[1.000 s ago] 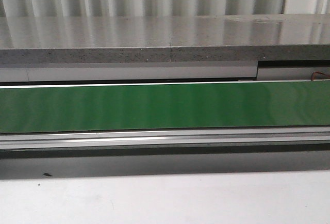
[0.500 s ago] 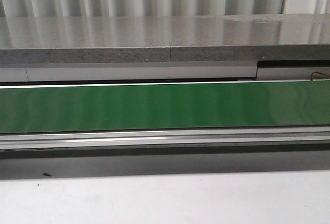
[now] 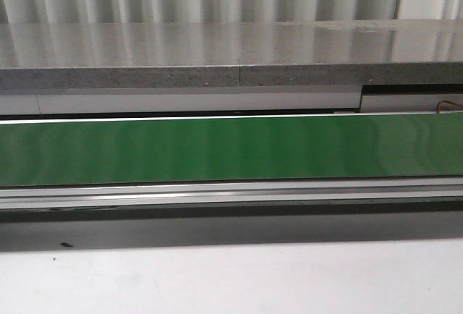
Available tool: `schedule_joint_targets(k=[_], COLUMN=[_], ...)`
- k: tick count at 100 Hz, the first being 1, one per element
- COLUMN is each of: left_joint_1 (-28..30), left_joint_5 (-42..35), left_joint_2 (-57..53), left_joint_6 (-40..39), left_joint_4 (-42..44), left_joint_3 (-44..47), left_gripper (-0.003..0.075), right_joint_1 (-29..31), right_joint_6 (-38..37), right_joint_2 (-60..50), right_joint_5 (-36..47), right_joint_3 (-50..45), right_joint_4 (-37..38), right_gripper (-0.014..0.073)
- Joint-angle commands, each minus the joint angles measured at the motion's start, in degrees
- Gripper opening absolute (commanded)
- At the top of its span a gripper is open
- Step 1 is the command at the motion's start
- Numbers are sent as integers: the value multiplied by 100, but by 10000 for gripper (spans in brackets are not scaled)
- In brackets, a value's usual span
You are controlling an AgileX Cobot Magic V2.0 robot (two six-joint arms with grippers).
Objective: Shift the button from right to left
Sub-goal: 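Grasp the yellow push button with the right gripper and lift it, then set the button on the belt end beside the green tray, open right gripper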
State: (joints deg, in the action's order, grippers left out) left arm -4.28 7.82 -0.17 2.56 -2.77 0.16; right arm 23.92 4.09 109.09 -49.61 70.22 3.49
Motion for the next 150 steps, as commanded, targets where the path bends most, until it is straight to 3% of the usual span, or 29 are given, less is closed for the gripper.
schedule_joint_targets(k=[1,12,21,43,66,83,130,150], left_joint_1=[-31,-31,-31,-31,-31,-31,-31,-31], left_joint_5=[-446,-446,-446,-446,-446,-446,-446,-446], left_joint_2=[-187,-187,-187,-187,-187,-187,-187,-187], left_joint_6=[-27,-27,-27,-27,-27,-27,-27,-27], left_joint_4=[-33,-33,-33,-33,-33,-33,-33,-33], left_joint_3=[225,225,225,225,225,225,225,225], left_gripper=[-20,-20,-20,-20,-20,-20,-20,-20], right_joint_1=[49,49,49,42,31,-15,-1398,-1560], right_joint_6=[59,59,59,52,47,47,-89,-132], right_joint_2=[-230,-230,-230,-481,-1438,-2100,-2087,-1660], right_joint_5=[58,63,63,-293,-591,-790,-968,-774], right_joint_3=[157,157,157,170,215,215,209,209], right_joint_4=[60,60,60,54,-153,-639,-845,-858], right_gripper=[465,303,242,241,240,240,240,240])
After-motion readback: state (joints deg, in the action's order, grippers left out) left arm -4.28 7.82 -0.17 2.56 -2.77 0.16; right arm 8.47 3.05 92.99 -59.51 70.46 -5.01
